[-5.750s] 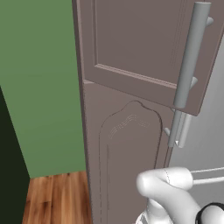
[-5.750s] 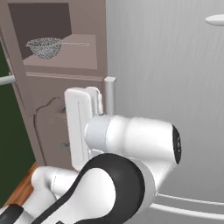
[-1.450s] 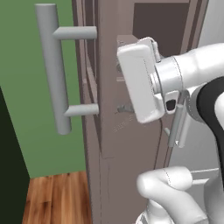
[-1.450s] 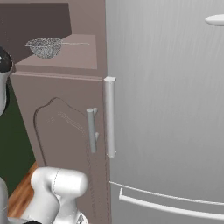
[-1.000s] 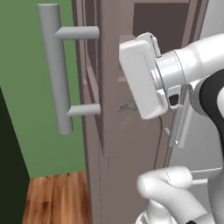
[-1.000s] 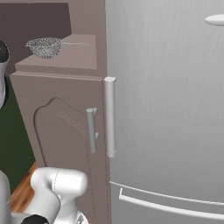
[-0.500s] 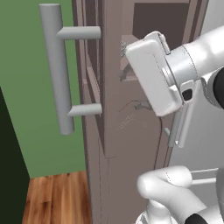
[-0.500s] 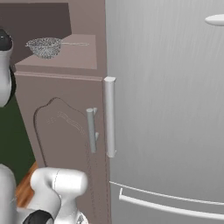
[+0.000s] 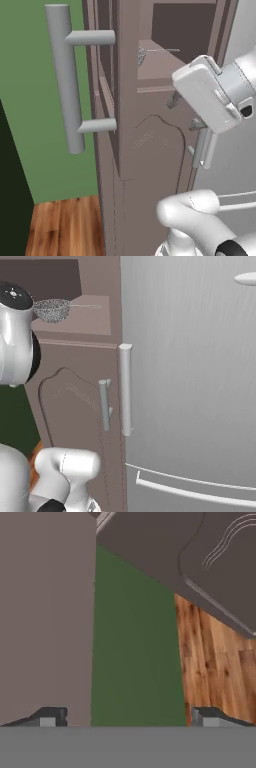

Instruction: Open the cabinet and setup a tea strainer by placing it in the bowl upright.

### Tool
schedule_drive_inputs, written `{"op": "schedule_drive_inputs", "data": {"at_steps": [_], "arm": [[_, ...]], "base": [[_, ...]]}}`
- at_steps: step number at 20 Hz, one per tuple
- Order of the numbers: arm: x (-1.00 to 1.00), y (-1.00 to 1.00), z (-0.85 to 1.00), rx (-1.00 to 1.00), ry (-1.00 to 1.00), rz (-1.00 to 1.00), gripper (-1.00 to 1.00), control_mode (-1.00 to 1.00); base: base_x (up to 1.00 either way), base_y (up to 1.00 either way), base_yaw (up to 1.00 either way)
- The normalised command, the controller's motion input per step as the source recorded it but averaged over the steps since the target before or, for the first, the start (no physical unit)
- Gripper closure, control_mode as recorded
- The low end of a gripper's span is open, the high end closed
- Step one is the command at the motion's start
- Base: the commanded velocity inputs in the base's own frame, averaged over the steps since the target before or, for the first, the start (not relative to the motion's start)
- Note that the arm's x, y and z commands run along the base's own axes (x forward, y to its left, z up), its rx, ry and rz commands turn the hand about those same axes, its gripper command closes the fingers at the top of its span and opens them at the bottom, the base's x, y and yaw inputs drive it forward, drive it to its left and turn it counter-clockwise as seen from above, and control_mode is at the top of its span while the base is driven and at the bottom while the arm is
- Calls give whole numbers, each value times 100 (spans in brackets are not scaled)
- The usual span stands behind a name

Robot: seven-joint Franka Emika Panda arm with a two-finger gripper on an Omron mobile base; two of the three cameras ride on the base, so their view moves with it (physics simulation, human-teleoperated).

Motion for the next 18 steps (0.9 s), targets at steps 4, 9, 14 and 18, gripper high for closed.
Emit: {"op": "schedule_drive_inputs", "data": {"at_steps": [4, 9, 14, 18], "arm": [[27, -38, -16, -45, -22, 0, -100, -100], [36, -31, -1, -51, -24, 2, -100, -100], [44, -23, 0, -56, -15, 8, -100, -100], [32, -28, -2, -45, -23, 10, -100, -100]], "base": [[0, 0, 0], [0, 0, 0], [0, 0, 0], [0, 0, 0]]}}
